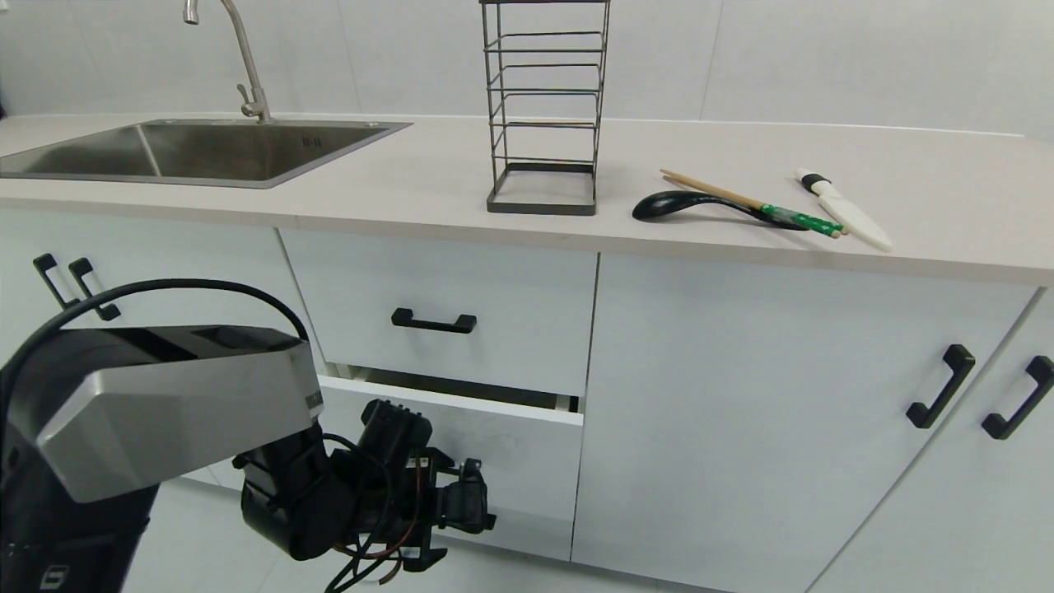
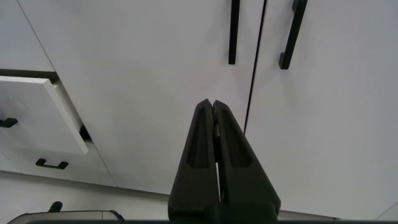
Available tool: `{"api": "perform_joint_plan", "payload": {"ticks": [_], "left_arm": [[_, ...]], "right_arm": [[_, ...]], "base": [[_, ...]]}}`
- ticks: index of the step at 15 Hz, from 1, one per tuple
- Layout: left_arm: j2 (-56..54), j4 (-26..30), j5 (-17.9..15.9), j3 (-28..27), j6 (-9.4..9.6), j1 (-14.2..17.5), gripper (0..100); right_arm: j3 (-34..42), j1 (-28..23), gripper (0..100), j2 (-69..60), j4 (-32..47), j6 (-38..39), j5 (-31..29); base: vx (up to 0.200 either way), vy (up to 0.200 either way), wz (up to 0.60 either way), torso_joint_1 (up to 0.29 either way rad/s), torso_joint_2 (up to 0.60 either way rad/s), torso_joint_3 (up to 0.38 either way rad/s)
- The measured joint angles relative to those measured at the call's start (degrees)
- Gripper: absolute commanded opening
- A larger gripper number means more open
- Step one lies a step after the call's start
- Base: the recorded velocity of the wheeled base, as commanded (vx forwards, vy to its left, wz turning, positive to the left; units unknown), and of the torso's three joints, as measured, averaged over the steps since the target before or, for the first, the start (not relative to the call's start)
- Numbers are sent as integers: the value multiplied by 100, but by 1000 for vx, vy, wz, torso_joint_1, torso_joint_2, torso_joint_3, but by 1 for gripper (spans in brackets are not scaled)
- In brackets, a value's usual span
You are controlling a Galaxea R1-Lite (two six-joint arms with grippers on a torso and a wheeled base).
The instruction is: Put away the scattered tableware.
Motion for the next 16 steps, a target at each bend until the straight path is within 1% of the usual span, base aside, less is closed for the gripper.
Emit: {"api": "perform_joint_plan", "payload": {"ticks": [3,6,8,10,11,16], "left_arm": [[-733,-123,46,596,-11,-78,100],[-1853,-167,180,1191,-154,-262,100],[-2509,-63,173,1335,-254,-386,100],[-2903,-22,-30,1207,-288,-400,100],[-2955,-28,-85,1047,-288,-375,100],[-2464,-44,-140,391,-306,-312,100]], "right_arm": [[2,0,0,0,0,0,2],[2,0,0,0,0,2,2],[2,0,0,0,-2,0,0],[0,0,0,0,0,2,0],[0,0,0,0,0,2,2],[-2,0,0,0,0,2,0]], "base": [[0,0,0,0,0,0],[0,0,0,0,0,0],[0,0,0,0,0,0],[0,0,0,0,0,0],[0,0,0,0,0,0],[0,0,0,0,0,0]]}}
